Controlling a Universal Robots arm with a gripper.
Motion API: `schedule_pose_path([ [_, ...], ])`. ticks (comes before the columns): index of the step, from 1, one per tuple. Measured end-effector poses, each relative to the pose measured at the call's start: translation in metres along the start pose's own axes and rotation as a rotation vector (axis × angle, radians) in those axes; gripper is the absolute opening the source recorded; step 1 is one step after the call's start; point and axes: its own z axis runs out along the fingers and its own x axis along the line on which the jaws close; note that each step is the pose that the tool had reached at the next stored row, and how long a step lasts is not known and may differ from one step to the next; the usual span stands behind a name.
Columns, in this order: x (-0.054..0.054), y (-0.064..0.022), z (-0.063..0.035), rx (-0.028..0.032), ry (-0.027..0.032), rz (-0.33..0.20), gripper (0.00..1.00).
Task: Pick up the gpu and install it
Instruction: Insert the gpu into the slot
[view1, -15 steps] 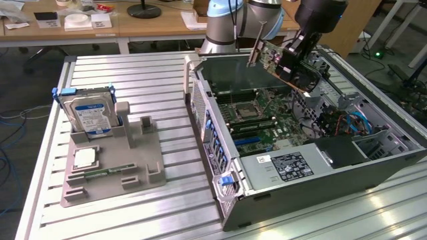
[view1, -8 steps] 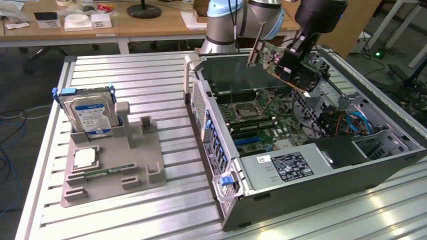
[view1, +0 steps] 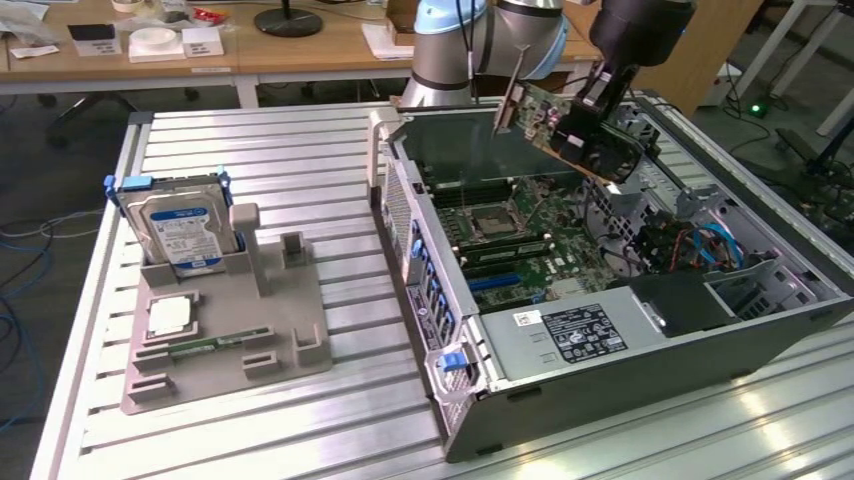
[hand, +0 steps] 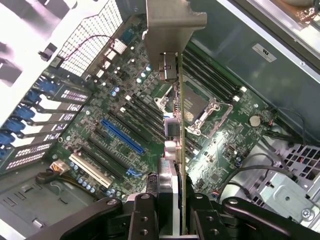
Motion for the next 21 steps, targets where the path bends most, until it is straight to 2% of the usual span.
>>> schedule_pose_path([
  [21, 0.0, 0.0, 0.0, 0.0006, 0.0068, -0.124, 0.28],
])
